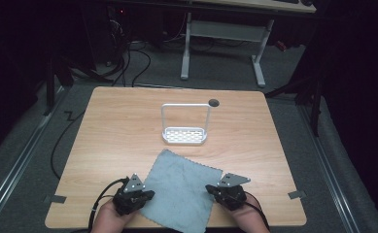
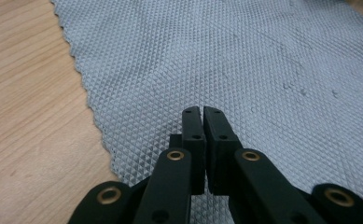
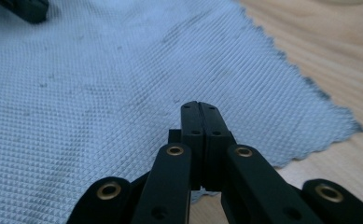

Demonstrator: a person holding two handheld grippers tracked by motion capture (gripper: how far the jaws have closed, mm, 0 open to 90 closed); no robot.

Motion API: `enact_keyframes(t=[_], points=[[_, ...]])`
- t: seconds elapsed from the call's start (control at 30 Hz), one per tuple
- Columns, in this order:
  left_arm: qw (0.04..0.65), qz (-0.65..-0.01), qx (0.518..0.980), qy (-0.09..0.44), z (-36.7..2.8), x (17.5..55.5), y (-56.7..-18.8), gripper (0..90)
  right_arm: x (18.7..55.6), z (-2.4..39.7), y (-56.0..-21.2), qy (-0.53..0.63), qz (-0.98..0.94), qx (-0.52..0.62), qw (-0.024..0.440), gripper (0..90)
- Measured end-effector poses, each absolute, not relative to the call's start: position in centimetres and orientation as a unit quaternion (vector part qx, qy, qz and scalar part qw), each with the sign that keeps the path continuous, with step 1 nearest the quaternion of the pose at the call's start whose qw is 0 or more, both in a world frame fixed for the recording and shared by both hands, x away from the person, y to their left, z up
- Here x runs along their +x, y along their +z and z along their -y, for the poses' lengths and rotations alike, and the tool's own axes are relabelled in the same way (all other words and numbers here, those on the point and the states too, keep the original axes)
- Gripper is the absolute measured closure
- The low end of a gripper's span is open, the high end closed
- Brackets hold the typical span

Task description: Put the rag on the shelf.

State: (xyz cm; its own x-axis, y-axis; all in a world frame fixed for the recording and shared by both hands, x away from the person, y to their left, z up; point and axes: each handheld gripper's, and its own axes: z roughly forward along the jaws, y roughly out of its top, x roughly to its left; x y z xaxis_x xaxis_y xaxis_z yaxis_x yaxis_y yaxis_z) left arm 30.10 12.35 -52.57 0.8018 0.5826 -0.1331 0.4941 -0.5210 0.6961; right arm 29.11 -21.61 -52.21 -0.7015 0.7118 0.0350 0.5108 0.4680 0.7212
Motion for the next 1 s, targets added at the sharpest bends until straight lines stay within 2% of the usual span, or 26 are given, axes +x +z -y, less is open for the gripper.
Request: enact_keyframes(t=[0.17,0.3,0.43,0.5,0.67,0.87,1.0], points=[[0.39,-0.304,0.869,0.031,-12.0,30.0,-52.7,87.8,30.0,22.0,-52.6,0.358,-0.842,0.38,0.137,90.0],[0.402,-0.278,0.872,0.009,-10.7,29.7,-52.8,82.4,31.5,22.8,-52.7,0.355,-0.831,0.401,0.153,90.0],[0.419,-0.282,0.863,0.034,-10.3,29.9,-52.3,77.5,32.6,23.0,-52.8,0.356,-0.824,0.408,0.167,90.0],[0.421,-0.304,0.852,0.059,-10.5,30.8,-52.3,77.3,33.0,23.1,-52.9,0.355,-0.821,0.411,0.174,90.0],[0.406,-0.32,0.853,0.066,-10.8,31.4,-53.1,78.4,32.4,23.5,-52.4,0.366,-0.817,0.408,0.18,90.0],[0.407,-0.284,0.868,0.029,-9.8,29.2,-52.9,78.5,31.5,24.0,-52.8,0.359,-0.824,0.409,0.161,90.0],[0.415,-0.286,0.863,0.036,-10.1,29.3,-52.8,76.4,30.5,24.5,-52.7,0.363,-0.825,0.407,0.149,84.6]])
